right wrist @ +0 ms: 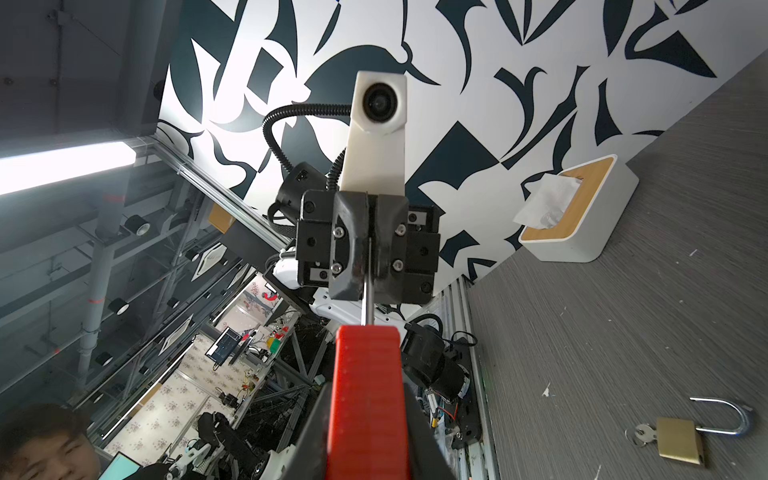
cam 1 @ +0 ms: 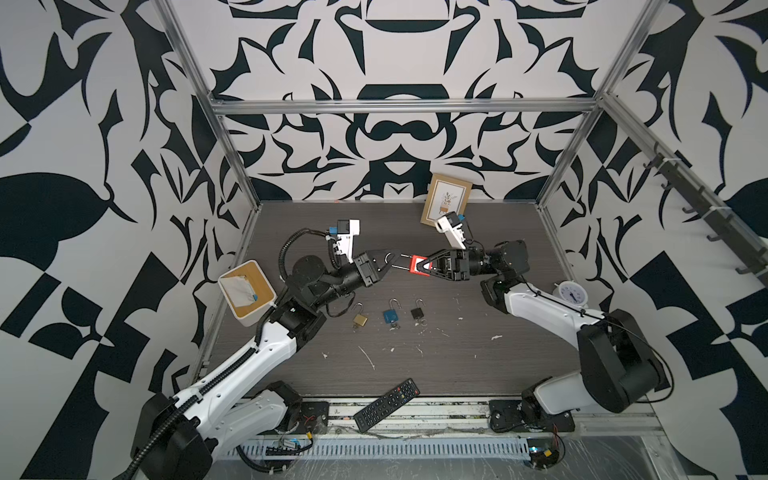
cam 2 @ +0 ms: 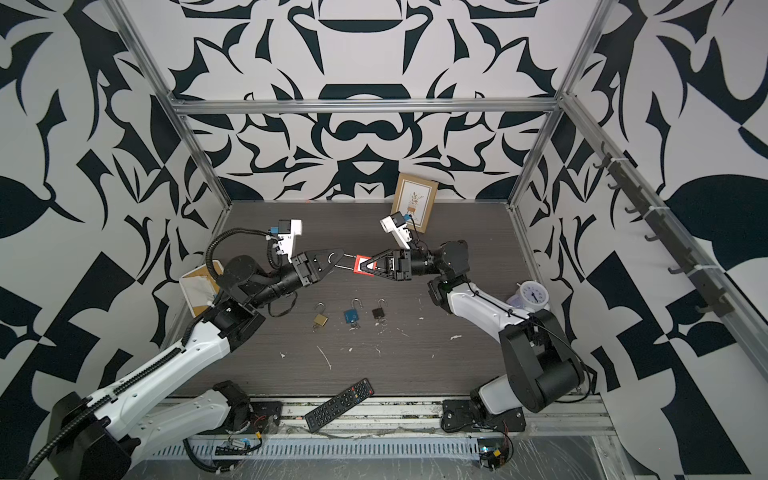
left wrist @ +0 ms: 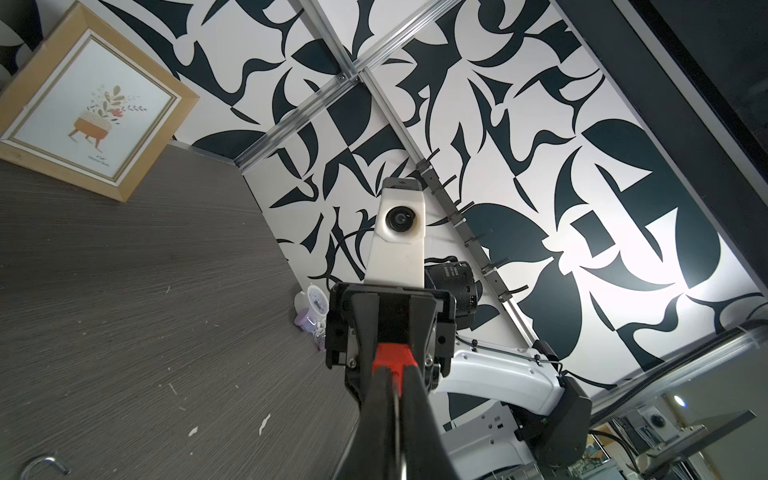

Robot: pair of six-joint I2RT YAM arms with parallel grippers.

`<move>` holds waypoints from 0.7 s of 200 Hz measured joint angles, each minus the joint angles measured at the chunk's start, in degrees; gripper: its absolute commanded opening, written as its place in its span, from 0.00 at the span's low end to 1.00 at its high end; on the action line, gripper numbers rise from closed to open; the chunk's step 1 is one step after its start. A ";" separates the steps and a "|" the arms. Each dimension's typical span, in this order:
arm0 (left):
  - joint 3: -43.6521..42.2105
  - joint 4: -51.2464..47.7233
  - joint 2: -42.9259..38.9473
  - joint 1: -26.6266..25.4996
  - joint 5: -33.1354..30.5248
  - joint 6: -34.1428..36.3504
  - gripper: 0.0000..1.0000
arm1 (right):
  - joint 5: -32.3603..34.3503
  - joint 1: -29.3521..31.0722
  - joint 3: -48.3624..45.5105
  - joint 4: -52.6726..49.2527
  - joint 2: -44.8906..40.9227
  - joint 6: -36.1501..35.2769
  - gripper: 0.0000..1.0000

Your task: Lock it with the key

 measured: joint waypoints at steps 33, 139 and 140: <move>0.00 1.86 0.98 -0.07 0.02 -0.02 0.00 | 0.52 0.09 0.02 0.55 0.00 0.61 0.00; -1.75 13.90 5.66 -1.70 2.23 -4.22 0.00 | 7.63 2.16 4.81 -43.12 -12.81 -27.04 0.00; -1.75 13.90 5.64 -1.73 2.21 -4.22 0.00 | 7.63 2.16 4.83 -43.28 -12.83 -27.12 0.00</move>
